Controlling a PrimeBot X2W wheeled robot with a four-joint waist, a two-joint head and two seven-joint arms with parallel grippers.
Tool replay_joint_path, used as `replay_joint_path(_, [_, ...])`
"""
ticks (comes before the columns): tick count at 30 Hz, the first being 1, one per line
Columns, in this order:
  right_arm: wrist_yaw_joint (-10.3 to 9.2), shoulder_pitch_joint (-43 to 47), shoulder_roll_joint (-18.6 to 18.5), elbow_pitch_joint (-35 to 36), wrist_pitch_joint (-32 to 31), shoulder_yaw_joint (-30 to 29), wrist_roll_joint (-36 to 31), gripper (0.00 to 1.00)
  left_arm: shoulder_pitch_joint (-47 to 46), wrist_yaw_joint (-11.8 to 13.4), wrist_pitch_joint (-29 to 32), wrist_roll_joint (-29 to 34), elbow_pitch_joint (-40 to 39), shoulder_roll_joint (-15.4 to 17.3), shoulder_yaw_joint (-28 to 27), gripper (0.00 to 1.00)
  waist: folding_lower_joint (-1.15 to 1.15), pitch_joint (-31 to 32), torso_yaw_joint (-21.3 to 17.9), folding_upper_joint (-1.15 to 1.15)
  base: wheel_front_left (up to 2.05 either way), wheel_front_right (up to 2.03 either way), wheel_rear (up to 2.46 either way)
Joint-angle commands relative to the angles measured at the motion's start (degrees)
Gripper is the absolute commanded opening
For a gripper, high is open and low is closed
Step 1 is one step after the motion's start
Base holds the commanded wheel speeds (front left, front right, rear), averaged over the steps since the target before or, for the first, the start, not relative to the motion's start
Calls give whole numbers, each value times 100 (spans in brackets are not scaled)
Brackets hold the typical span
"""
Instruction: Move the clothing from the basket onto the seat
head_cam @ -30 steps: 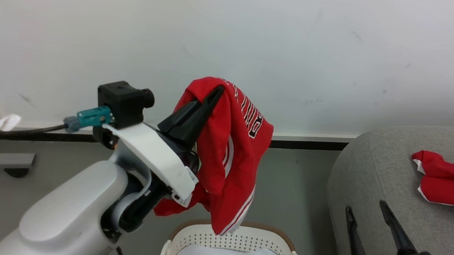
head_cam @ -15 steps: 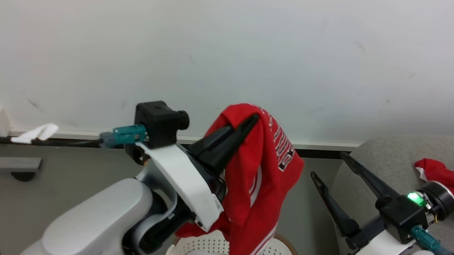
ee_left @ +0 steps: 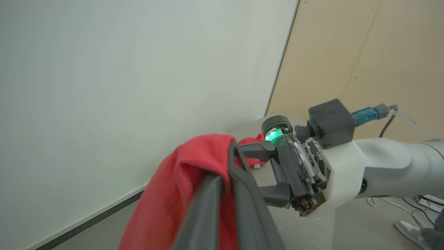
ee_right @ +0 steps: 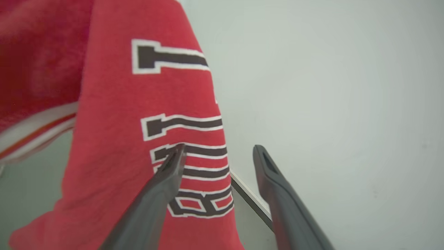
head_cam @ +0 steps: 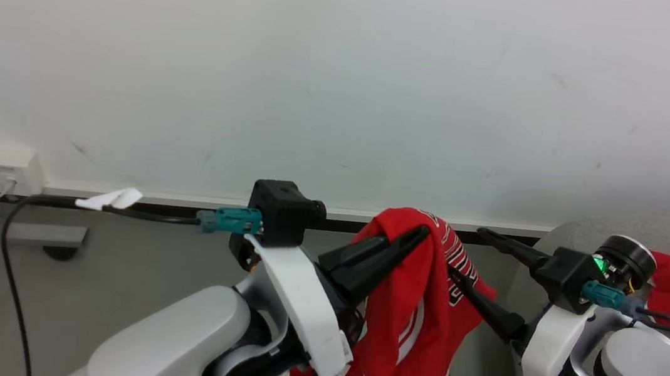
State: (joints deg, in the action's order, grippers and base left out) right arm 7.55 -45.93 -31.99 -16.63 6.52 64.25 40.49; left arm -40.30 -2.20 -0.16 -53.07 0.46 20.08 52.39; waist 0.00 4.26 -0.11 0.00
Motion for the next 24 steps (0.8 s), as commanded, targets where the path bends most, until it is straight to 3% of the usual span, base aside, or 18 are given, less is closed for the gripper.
replay_joint_path(1, [-13, -223, -56, -30, -38, 299, 203, 100, 62, -98, 55, -137, -43, -38, 31, 0, 0, 4, 41, 0, 0, 0, 0])
replay_joint_path(4, [-13, -462, -94, -18, -177, 734, 608, 100, 80, -267, 162, -400, -105, -81, 111, 0, 0, 14, 99, 0, 0, 0, 0])
replay_joint_path(8, [-13, -523, -4, 128, -519, 900, 1044, 100, 31, -409, 250, -649, -145, -120, 194, 0, 0, 26, 174, 0, 0, 0, 0])
replay_joint_path(13, [-13, -209, 124, 428, -826, 906, 1031, 100, -68, -481, 191, -790, -85, -183, 235, 0, 0, 22, 277, 0, 0, 0, 0])
replay_joint_path(24, [-13, 14, 122, 669, -668, 910, 985, 100, -108, -500, 32, -837, 148, -141, 189, 0, 0, 7, 306, 0, 0, 0, 0])
